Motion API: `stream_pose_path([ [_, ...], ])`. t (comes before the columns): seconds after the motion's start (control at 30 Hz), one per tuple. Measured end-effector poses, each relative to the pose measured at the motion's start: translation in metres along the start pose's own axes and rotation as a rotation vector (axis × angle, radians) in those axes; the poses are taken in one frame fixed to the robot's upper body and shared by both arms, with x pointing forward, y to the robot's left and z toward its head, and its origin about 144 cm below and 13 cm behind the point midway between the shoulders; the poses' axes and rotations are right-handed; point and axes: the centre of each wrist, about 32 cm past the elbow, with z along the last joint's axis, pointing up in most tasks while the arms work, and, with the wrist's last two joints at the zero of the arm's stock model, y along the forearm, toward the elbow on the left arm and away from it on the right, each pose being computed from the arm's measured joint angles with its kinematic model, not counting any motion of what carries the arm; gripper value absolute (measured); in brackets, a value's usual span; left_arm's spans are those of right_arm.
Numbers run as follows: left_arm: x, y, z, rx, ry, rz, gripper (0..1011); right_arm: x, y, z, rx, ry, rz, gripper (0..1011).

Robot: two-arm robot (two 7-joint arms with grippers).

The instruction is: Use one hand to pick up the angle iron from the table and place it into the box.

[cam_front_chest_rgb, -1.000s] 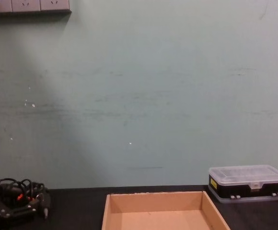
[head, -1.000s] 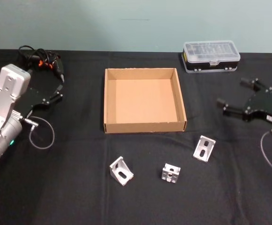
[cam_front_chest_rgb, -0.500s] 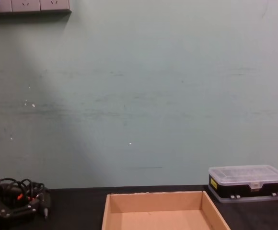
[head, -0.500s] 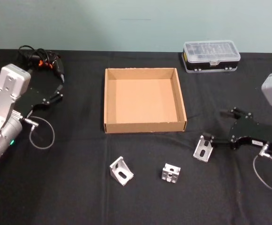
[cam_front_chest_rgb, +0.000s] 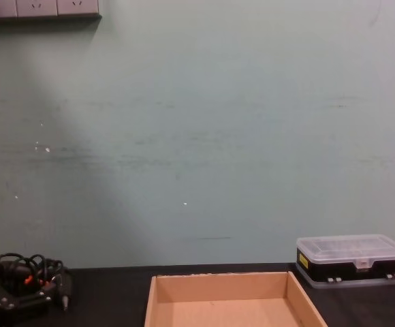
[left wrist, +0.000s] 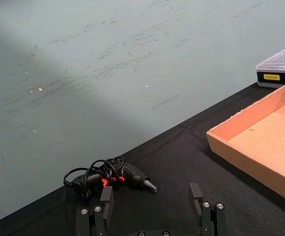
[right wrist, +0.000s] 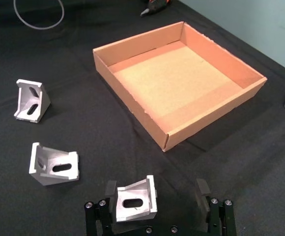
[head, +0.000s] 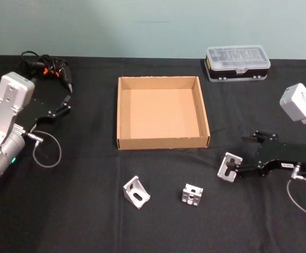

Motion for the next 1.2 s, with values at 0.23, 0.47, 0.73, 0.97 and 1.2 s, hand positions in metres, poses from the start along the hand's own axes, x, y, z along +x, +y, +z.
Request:
stream_pose_path([
  [0.23,0.0000,0.0000,0.0000,0.000,0.000,0.000,1000,0.0049,0.0002,0.0033,-0.030,-0.009,0.011,1004],
  [0.47,0.0000,0.0000,0.0000,0.000,0.000,0.000,1000,0.0071,0.0006,0.0031,-0.049,-0.011,0.019,1004],
  [0.73,0.0000,0.0000,0.0000,0.000,0.000,0.000,1000,0.0074,0.0031,0.0007,-0.062,-0.009,0.036,1004],
  [0.97,0.0000,0.0000,0.0000,0.000,0.000,0.000,1000,0.0083,0.0051,-0.0017,-0.061,-0.007,0.038,914],
  [1.2,0.0000,0.0000,0.0000,0.000,0.000,0.000,1000,0.0103,0.0069,-0.0033,-0.062,0.000,0.032,723],
])
